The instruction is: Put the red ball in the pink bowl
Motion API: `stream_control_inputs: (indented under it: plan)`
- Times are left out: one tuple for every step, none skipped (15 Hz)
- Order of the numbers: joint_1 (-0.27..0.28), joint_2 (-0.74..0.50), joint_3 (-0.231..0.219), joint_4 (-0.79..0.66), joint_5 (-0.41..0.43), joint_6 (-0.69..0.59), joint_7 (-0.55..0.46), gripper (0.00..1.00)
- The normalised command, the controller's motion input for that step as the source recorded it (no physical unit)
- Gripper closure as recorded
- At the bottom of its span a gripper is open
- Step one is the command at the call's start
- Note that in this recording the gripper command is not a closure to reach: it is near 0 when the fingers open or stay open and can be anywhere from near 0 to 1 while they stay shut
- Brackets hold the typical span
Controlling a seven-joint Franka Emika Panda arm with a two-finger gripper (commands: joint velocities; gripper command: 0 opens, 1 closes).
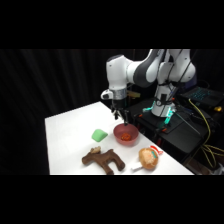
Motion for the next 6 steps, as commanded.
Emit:
stream_control_inputs:
  plan:
    - [-0.03,-0.23,0.006,0.33,-0.322,-0.58,0.34,0.0]
    - [-0.025,-0.23,0.014,0.33,-0.298,-0.57,0.31,0.0]
    - [-0.028,-0.23,0.015,0.33,-0.265,-0.54,0.27,0.0]
    - [-0.028,-0.24,0.016,0.32,-0.22,-0.5,0.2,0.0]
    - [-0.027,-0.24,0.02,0.31,-0.194,-0.45,0.15,0.0]
    - [-0.03,-0.24,0.025,0.25,-0.209,-0.41,0.17,0.0]
